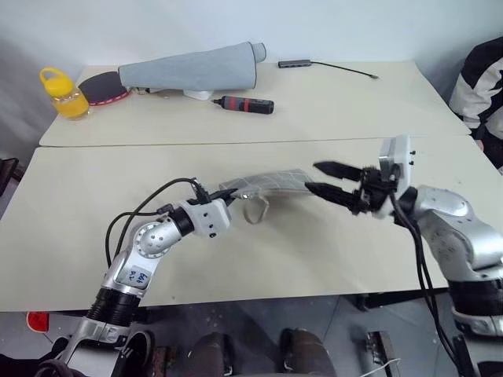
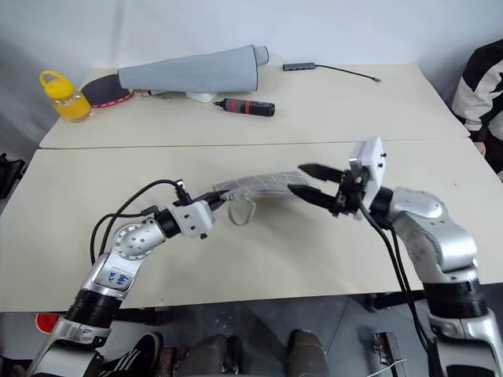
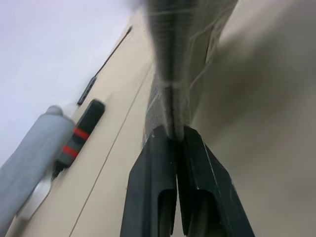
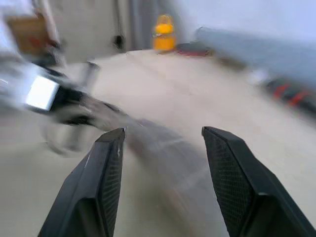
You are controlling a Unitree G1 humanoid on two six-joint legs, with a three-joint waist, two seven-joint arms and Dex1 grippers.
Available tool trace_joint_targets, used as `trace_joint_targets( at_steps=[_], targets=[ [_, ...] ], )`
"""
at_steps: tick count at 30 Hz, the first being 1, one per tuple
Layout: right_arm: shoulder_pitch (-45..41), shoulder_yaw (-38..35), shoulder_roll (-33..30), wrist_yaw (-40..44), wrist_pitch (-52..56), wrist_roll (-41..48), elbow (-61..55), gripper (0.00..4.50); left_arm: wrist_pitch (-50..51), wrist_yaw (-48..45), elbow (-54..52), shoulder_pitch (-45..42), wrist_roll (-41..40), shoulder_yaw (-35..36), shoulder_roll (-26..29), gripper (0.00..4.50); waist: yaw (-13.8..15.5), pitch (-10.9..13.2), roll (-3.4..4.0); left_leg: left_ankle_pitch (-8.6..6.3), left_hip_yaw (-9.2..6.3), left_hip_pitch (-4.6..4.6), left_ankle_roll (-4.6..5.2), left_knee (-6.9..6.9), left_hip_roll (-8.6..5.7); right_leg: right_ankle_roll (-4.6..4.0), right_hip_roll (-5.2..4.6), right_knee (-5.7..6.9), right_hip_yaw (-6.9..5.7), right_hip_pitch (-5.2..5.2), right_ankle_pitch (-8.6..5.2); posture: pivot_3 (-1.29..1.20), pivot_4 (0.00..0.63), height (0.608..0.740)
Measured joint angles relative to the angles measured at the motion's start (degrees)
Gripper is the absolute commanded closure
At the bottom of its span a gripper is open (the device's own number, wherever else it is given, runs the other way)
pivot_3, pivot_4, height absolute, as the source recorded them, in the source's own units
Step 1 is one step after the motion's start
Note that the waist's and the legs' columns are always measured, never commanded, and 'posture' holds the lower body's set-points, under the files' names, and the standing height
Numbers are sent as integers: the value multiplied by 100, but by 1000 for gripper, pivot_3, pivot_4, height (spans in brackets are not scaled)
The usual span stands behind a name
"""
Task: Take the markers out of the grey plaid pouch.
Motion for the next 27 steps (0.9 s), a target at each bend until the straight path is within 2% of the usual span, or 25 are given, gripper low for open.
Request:
trace_joint_targets(
  at_steps=[2, 5, 10, 16, 23, 26, 27],
  targets=[
    [325, 46, 36, -279, 622, 305, -270, 1929, 1, 1, 90, 48, 2, -64, -91, 4500, 15, 0, 0, -1, 2, -1, 1, 0, -2, 0, -4, -4, 0, 0, 0, 0, 150, 740],
    [523, 4, 603, -1115, 1292, 899, -404, 1929, 7, 2, 98, 151, 52, -228, -202, 4500, 14, 0, 0, 0, 7, -1, 1, 2, -2, 0, -5, -5, 2, -1, 0, 0, 150, 740],
    [581, -1, 953, -1795, 1568, 941, -503, 1929, 17, 2, 89, 210, 71, -281, -237, 4500, 21, 0, 0, -1, 7, -2, 3, 4, -4, 0, -6, -6, 2, -1, 0, 0, 150, 740],
    [573, 404, 1091, -1848, 1504, 342, -595, 1929, 45, 1, 74, 218, 76, -283, -238, 4500, 18, -1, 0, -2, 9, -2, 4, 3, -4, 0, -5, -5, 1, -2, 0, 0, 150, 740],
    [405, 525, 1456, -1876, 1492, 111, -527, 1929, 109, 1, 51, 224, 74, -282, -252, 4500, 18, -1, 0, -2, 8, -2, 4, 3, -4, 0, -4, -2, 0, -2, 0, 0, 150, 740],
    [347, 534, 1609, -1890, 1488, -12, -396, 2525, 135, 1, 35, 228, 74, -281, -256, 4500, 16, -1, 0, -2, 9, -2, 4, 4, -4, 0, -4, -2, 0, -2, 0, 0, 150, 740],
    [327, 536, 1677, -1902, 1489, -51, -378, 2860, 139, 2, 32, 228, 74, -281, -259, 4500, 16, -1, 0, -2, 9, -2, 4, 3, -4, 0, -4, -2, 1, -3, 0, 0, 150, 740]
  ],
)
